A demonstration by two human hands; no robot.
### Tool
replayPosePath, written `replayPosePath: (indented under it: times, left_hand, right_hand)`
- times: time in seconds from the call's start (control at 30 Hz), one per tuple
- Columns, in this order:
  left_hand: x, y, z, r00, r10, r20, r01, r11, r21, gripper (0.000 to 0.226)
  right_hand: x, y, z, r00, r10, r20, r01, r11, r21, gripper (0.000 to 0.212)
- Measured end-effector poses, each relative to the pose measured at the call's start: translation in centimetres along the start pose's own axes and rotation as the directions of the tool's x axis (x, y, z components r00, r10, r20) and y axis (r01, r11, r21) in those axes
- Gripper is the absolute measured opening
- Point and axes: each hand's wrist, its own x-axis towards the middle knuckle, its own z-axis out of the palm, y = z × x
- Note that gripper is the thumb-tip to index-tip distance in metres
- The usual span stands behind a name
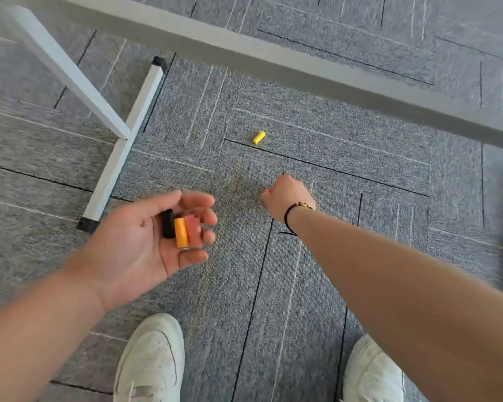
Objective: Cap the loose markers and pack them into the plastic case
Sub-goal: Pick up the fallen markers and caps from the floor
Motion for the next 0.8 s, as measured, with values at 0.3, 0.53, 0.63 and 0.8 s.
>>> replayPosePath:
  times: [0.3, 0.53, 0.63, 0.8]
  left_hand:
    - [0.2, -0.2, 0.2, 0.998, -0.025, -0.051, 0.023, 0.999, -0.045, 0.045]
    - [3.5, -1.4, 1.0, 0.966, -0.056, -0.253, 0.085, 0.991, 0.105, 0.041]
    - [5.8, -1.9, 1.2, 0.945, -0.067, -0.32, 0.15, 0.959, 0.24, 0.032]
    - [11.7, -1.3, 2.5, 0.927, 0.119, -0.357, 0.159, 0.735, 0.659, 0.022]
  right_hand:
    - [-5.7, 2.7, -5.1, 0.756, -0.346, 0.556, -0.502, 0.239, 0.831, 0.019]
    - [-10.5, 4.5, -7.1, 0.617, -0.644, 0.451, -0.536, 0.075, 0.841, 0.021]
    - [-11.3, 5.4, -8.2, 0.579, -0.705, 0.409, -0.476, 0.115, 0.872, 0.025]
    - [-12.2, 8.2, -9.7, 0.539, -0.767, 0.348, -0.486, 0.054, 0.872, 0.021]
